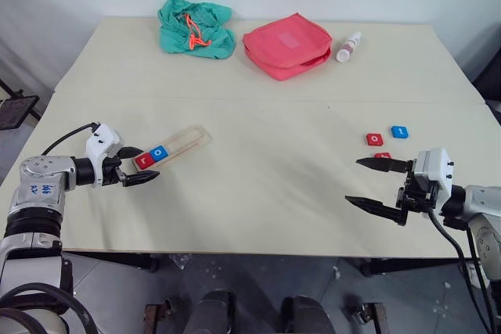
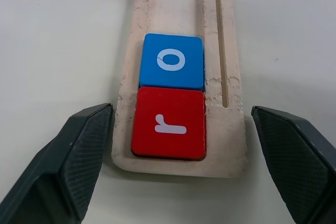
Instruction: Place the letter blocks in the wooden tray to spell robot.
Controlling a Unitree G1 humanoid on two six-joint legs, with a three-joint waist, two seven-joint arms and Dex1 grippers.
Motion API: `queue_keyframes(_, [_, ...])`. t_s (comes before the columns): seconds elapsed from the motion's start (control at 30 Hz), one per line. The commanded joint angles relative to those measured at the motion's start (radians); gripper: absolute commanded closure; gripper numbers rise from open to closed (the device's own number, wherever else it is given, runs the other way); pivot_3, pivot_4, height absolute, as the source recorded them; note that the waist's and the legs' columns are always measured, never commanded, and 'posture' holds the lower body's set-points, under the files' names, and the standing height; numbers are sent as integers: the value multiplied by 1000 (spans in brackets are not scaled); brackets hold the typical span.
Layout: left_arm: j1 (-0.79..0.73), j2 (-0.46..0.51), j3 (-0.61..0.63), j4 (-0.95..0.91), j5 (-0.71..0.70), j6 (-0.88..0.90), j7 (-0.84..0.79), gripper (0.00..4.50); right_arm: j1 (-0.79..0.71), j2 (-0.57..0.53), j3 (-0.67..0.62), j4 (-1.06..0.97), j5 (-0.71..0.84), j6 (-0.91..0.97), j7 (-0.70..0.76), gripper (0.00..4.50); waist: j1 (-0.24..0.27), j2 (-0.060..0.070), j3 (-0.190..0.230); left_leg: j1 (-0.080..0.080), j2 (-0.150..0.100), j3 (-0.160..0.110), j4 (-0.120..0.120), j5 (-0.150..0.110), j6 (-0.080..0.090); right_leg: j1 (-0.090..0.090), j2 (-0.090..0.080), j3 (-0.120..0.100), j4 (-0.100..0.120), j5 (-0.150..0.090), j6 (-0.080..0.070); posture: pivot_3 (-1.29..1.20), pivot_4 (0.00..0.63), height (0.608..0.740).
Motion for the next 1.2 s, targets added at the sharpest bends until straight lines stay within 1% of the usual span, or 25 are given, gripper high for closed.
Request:
queue_keyframes(0.03, [34,29,-50,7,57,-21,-46,186,-24,-5,-8,-9,6,-22,-2,6,0,0,0,0,0,0,0,0,0,0,0,0,0,0,0,0,150,740])
queue_keyframes(0.07, [47,33,-52,-1,54,-34,-70,391,-28,-4,-5,-7,5,-23,-2,0,-1,0,0,0,0,0,0,0,0,0,0,0,0,0,0,0,150,740])
queue_keyframes(0.17, [44,24,-48,-4,42,-14,-76,1099,-36,-1,2,-5,5,-23,-5,0,-2,1,0,0,0,0,0,0,0,0,0,0,0,0,0,0,150,740])
queue_keyframes(0.23, [51,15,-33,-32,16,-35,-101,1106,-41,0,9,-2,6,-23,-4,0,-2,1,0,0,0,0,0,0,0,0,0,0,0,0,0,0,150,740])
queue_keyframes(0.33, [53,-1,-22,-89,-6,-15,-102,1106,-47,-2,20,13,10,-23,16,0,0,0,0,0,0,0,0,0,0,0,0,0,0,0,0,0,150,740])
queue_keyframes(0.5, [77,-48,-46,-320,-36,76,-98,1106,-65,-21,49,75,11,-37,113,0,7,0,0,-1,-1,-3,2,0,1,2,0,0,0,0,0,0,150,740])
queue_keyframes(0.63, [96,-80,-74,-484,-46,151,-94,1106,-112,-19,67,132,-5,-56,142,0,0,-1,0,-2,-1,-4,3,0,1,2,0,0,0,0,0,0,150,740])
queue_keyframes(0.7, [94,-88,-83,-522,-46,170,-91,1106,-132,-15,76,148,-12,-59,145,0,-5,-1,0,-2,0,-3,2,0,1,1,1,0,0,0,0,0,150,740])
queue_keyframes(0.8, [57,-152,-160,-665,-42,273,-74,1106,-156,-16,81,189,-24,-78,161,0,-4,-1,1,-2,0,-3,2,0,1,1,0,0,0,0,0,0,150,740])
queue_keyframes(0.87, [48,-167,-176,-694,-37,295,-69,1106,-159,-12,85,194,-28,-83,161,0,3,-1,1,-3,-1,-3,3,0,1,1,0,0,0,0,0,0,150,740])
queue_keyframes(1.07, [22,-212,-252,-746,-28,301,-85,1106,-129,-21,70,189,-27,-86,161,0,2,-1,1,-3,0,-3,3,0,1,1,0,0,-2,0,0,0,150,740])
queue_keyframes(1.2, [20,-238,-296,-785,-24,345,-76,1106,-100,-35,48,201,-20,-94,174,0,3,-1,1,-3,0,-3,3,0,1,1,0,0,-2,0,0,0,150,740])
